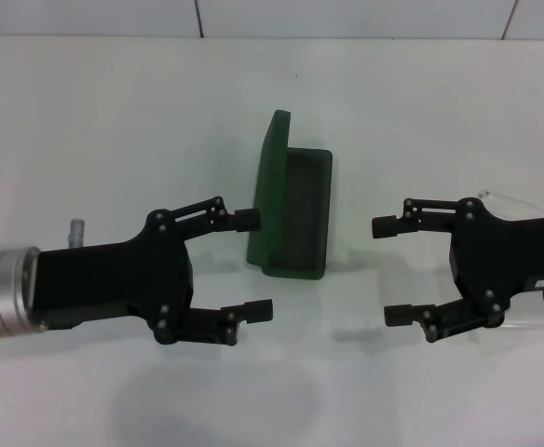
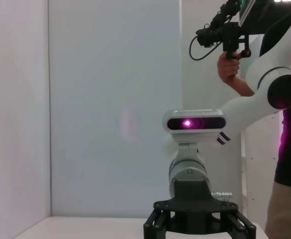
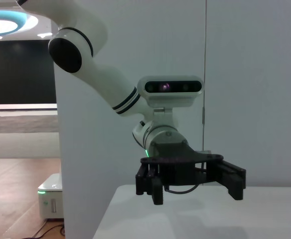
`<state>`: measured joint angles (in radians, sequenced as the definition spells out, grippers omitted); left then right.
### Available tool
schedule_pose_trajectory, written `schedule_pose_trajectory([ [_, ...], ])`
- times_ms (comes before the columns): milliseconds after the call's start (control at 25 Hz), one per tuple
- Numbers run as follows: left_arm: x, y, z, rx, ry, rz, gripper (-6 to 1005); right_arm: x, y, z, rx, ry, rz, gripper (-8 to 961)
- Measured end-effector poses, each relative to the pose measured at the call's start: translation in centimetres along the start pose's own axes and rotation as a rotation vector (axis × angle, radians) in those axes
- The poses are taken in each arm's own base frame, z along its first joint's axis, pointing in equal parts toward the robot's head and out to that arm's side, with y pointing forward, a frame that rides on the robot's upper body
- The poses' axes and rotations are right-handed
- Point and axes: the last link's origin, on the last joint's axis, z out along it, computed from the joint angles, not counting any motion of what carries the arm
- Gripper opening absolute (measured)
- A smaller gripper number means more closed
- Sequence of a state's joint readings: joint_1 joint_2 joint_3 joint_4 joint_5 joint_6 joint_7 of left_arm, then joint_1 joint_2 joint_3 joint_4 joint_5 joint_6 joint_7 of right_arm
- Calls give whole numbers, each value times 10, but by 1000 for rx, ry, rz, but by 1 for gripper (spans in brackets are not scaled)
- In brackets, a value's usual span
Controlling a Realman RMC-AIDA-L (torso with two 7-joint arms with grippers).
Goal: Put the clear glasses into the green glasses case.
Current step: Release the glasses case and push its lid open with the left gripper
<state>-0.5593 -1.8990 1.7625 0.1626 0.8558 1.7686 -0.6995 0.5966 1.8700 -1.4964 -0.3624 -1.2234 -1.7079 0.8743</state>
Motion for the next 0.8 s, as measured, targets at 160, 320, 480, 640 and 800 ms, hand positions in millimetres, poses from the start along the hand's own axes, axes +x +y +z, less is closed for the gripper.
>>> schedule_pose_trajectory([
  [160, 0, 1, 0, 4, 2, -2, 887, 0, -1, 0, -2, 1, -2, 868],
  [320, -1, 1, 0, 5, 2, -3, 887, 1, -2, 2, 9, 8, -1, 869],
  [480, -1, 2, 0, 7, 5, -1, 888, 4, -2, 5, 14, 20, 3, 869],
  [640, 2, -3, -1, 42, 25, -13, 885, 4, -2, 4, 25, 17, 7, 869],
  [800, 9, -37, -4, 186, 20, -159, 881, 3, -8, -18, 193, -60, 24, 869],
])
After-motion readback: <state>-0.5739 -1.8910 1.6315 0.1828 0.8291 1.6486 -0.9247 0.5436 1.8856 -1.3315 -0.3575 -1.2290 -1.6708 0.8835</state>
